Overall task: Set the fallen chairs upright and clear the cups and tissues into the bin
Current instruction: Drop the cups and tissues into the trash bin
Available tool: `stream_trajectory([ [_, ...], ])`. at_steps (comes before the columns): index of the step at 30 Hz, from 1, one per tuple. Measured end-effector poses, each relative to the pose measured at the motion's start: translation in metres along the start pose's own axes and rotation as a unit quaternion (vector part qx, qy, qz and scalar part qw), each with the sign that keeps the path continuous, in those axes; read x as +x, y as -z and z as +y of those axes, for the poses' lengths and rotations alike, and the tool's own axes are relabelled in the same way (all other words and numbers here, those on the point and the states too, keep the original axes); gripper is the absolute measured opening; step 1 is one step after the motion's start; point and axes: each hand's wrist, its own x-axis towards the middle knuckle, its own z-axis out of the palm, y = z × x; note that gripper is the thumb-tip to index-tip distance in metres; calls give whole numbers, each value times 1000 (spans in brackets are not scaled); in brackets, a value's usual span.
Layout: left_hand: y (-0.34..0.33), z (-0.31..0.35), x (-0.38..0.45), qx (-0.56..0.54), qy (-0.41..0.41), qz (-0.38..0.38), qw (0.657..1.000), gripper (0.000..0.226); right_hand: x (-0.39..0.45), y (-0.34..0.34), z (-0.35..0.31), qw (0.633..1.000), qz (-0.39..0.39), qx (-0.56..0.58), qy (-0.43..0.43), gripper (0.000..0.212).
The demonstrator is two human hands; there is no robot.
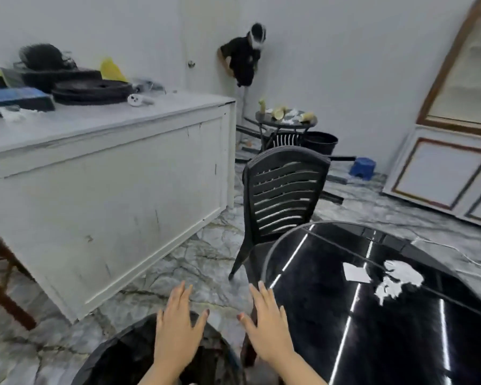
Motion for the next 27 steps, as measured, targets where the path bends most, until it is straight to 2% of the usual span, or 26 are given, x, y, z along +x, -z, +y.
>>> stream_trajectory([
  [2,-9,31,8,-8,-37,-5,999,67,-5,29,19,999,38,10,-13,77],
  [4,-21,65,15,-23,-78,-17,997,65,-8,56,45,996,80,16,-32,108],
  [5,-29,82,18,-32,-99,-21,994,65,-9,68,60,994,101,21,-42,113],
  [6,-38,99,20,-37,-122,-25,992,64,-8,81,75,991,116,32,-51,107],
  [8,-57,132,25,-45,-162,-33,985,62,-6,106,106,988,131,49,-69,75],
  [10,-78,165,28,-47,-187,-44,980,65,-2,128,140,984,150,40,-84,65],
  [12,-100,194,30,-48,-211,-58,975,72,0,149,174,981,167,24,-99,66],
  [18,-150,260,37,-71,-238,-93,964,60,4,187,249,975,172,30,-137,74],
  [27,-201,302,61,-41,-268,-141,952,58,21,199,293,973,157,28,-167,83],
])
